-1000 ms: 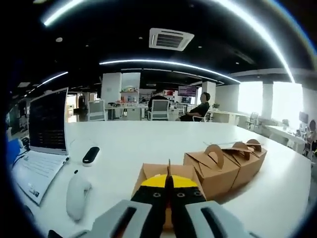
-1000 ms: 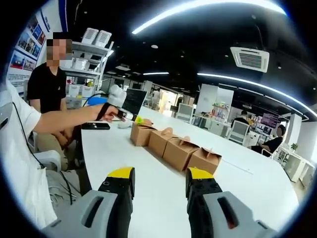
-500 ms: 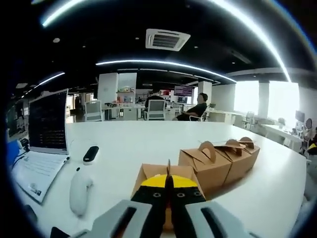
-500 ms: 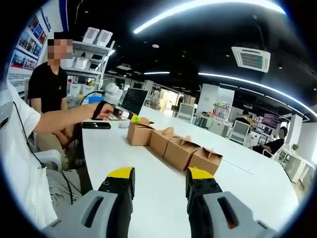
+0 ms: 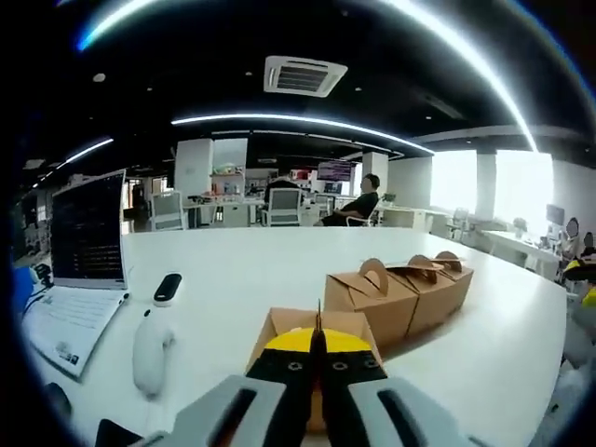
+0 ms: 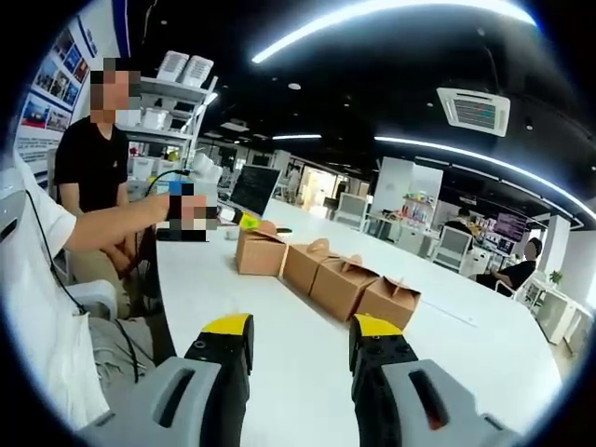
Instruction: Pick up one paper box from the group, open the paper box, and remove the item inside
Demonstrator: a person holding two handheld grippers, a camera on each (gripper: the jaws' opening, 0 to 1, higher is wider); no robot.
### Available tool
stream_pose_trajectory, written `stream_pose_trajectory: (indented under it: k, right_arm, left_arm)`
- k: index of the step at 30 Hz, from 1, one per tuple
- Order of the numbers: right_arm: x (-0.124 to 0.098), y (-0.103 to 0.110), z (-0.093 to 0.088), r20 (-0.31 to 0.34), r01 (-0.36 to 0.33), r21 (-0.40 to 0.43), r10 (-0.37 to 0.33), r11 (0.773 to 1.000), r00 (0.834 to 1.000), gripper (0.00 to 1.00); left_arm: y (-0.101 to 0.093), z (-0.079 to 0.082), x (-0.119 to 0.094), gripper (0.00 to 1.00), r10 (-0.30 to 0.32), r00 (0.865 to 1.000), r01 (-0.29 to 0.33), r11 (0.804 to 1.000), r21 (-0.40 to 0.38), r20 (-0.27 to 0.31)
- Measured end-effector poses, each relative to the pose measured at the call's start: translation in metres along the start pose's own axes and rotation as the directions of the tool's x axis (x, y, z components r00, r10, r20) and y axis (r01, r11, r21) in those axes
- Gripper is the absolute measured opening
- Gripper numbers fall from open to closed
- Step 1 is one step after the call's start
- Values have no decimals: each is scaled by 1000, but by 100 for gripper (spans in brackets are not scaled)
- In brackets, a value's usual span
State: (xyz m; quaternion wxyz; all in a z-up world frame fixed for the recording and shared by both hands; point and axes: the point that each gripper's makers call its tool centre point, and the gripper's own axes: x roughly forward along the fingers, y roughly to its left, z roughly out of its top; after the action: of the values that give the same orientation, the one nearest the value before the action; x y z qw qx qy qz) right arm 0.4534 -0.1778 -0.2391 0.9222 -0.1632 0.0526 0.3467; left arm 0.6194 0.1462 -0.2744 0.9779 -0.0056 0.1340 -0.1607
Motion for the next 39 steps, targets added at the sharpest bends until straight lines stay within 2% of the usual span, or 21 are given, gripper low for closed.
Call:
stream_pose_trajectory:
  k: [3,7,11,21,30,39]
  right_arm:
    - [0,1,0,-1,-4,-2,4,1000,1000,42]
    - [1,2,0,-3,-5,-3,5,1000,1000,42]
    - [0,3,1,4,-13,1,13,1000,1000,42]
    - [1,3,0,0,-14,-2,14,1000,1000,42]
    - [1,3,0,-3,-14,-3,14,1000,1000,42]
    - [-1,1,1,1,-11,-5,11,1000,1000,42]
  left_arm:
    - [-4,1,-3,3,-35,999,36,999,-13,9]
    - [-7,0,-6,3,-51,999,51,999,-4,5]
    - [-10,-1,-8,3,-80,997,80,996,-48,8]
    - [-21,-2,-11,3,-113,994,113,993,-20,7]
    - [-39,8,-15,3,-181,983,181,984,-7,22]
    - [-62,7,-16,3,-253,967,252,967,35,10]
